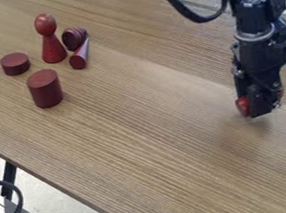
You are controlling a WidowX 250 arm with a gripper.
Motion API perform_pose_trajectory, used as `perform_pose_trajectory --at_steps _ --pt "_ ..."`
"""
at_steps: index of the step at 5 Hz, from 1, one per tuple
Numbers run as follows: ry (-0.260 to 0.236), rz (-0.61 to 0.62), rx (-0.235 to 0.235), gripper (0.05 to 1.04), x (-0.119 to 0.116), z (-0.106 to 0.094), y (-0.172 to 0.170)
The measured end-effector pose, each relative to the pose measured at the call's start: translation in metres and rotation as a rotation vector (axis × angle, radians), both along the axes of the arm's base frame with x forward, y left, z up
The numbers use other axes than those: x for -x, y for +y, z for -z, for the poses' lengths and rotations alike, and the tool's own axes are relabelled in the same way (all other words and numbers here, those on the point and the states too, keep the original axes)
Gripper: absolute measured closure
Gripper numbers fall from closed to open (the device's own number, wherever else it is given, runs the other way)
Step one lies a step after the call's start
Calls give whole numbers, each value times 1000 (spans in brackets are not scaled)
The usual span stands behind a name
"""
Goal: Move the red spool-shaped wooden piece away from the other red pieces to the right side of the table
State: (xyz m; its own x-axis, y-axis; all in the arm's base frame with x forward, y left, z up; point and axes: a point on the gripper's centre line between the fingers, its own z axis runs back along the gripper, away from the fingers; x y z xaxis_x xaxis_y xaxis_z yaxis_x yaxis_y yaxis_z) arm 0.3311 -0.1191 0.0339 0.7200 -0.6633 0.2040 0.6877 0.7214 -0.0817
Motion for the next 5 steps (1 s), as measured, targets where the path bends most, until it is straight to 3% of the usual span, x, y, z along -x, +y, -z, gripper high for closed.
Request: perform_pose_trajectory --at_steps 1,2,3,4,5 --pt "12 -41 -9 606 3 5 6" --pt "16 -60 -20 291 3 5 9" --pt "20 -81 -23 81 3 5 10" --pt "25 -102 -30 83 3 6 14" --pt "-28 -233 -76 83 7 -21 27"
